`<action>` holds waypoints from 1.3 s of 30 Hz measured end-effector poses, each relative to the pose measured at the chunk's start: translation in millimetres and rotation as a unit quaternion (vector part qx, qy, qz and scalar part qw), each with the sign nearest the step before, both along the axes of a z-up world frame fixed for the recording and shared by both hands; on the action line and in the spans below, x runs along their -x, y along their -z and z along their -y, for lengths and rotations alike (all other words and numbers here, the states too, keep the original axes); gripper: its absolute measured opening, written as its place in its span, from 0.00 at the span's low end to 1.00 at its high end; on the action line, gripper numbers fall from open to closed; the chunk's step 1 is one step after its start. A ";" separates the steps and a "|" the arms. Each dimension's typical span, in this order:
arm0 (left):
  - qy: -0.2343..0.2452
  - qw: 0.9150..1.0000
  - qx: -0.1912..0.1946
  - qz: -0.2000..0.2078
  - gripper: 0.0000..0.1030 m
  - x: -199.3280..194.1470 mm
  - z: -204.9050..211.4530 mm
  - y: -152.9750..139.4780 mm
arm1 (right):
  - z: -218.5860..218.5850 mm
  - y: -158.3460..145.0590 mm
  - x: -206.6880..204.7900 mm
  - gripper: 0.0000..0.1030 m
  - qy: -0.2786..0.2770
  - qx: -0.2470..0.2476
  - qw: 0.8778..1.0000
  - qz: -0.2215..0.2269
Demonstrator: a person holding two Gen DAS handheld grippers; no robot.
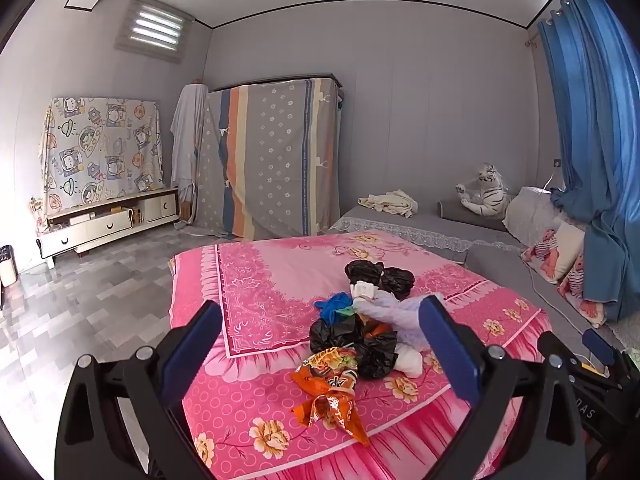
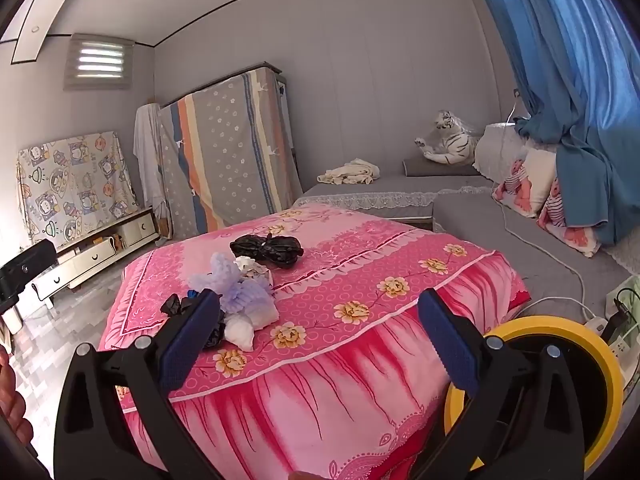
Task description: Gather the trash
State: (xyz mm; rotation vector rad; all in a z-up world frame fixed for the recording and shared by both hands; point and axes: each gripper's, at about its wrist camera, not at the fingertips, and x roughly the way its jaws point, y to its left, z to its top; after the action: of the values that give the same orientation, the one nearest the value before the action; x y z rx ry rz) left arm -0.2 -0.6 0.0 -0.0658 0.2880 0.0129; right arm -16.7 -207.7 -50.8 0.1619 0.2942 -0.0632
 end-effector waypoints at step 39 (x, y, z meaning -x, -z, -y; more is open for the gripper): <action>0.006 1.000 0.004 -0.008 0.92 0.7 -0.6 1.1 | 0.7 0.7 0.0 0.92 0.000 0.002 1.000 -0.003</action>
State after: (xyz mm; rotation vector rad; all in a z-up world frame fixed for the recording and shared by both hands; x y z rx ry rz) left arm -0.8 0.0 -1.1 -0.0724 0.3055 -0.0006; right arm -16.7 -208.4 -51.6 0.1587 0.3007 -0.0650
